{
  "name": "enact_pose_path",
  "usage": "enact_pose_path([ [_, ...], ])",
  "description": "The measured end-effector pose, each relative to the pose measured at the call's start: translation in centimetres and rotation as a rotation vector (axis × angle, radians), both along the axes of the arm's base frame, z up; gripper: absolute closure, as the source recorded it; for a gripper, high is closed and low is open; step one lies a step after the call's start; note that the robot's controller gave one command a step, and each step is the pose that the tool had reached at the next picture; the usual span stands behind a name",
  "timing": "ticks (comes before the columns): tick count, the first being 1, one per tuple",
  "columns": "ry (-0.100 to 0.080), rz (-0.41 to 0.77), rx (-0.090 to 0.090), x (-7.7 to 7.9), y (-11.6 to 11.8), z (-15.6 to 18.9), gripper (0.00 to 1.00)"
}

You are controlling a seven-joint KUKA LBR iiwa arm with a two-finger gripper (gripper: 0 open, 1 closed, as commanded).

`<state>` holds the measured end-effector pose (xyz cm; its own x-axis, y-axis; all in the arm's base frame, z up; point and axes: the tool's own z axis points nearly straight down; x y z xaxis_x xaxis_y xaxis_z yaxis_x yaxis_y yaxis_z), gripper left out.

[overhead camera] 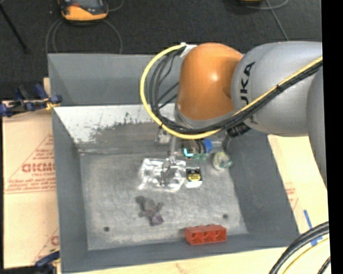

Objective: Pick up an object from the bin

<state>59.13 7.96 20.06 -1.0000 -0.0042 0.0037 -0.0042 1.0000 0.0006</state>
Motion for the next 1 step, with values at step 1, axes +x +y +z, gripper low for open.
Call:
enact_pose_path([
  [1,-0.007,-0.12,0.0,0.68,0.08,-10.38,0.0],
])
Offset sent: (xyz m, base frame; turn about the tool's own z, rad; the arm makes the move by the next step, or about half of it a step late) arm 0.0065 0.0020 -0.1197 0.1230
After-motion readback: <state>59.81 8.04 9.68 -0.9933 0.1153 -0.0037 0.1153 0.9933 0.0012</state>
